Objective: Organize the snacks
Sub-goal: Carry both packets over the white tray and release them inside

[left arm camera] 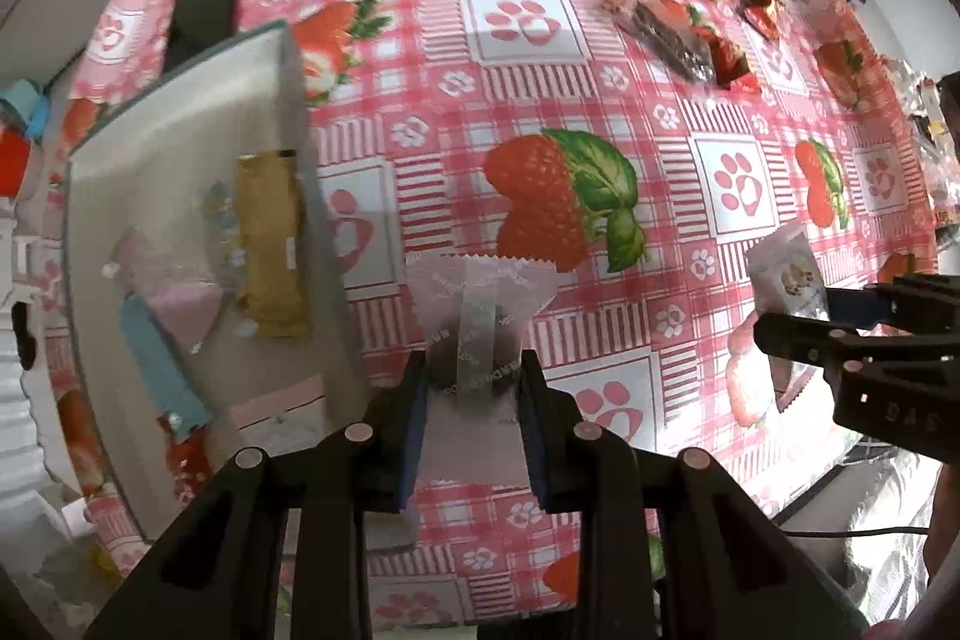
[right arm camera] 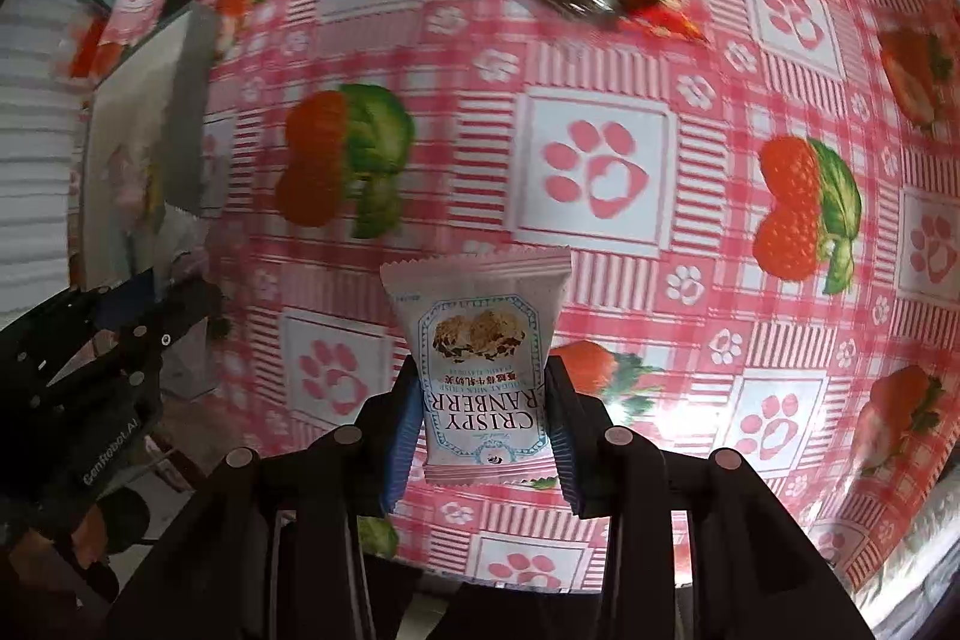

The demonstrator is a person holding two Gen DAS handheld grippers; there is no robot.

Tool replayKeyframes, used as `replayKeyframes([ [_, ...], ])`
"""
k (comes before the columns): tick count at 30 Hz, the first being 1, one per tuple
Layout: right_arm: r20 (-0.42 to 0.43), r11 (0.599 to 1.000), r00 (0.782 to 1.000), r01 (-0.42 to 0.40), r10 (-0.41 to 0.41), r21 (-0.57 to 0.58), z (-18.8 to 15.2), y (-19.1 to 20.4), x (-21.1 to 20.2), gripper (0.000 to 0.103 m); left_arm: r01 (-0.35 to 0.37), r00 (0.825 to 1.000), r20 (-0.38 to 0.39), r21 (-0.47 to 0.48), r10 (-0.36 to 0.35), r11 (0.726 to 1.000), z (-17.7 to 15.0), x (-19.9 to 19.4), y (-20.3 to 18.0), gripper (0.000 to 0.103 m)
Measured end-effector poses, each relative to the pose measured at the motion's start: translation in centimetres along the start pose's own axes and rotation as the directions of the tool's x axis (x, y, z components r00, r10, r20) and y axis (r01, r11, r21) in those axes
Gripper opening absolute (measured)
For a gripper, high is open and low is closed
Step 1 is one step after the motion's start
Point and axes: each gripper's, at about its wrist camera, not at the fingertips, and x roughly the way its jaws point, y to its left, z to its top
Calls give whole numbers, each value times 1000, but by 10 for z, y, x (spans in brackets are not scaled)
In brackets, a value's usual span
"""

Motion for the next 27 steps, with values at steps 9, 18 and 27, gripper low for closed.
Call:
replayKeyframes([
  [9,21,992,1000,8,-6,-128,47,60,-17,40,-9,999,51,-122,15,992,-13,-17,30,31],
  [18,34,967,999,24,-16,-255,55,86,6,40,-9,996,86,-222,29,975,-19,-28,61,31],
  [27,40,941,999,32,-20,-336,65,125,3,40,-14,994,101,-280,44,960,-25,-33,89,31],
])
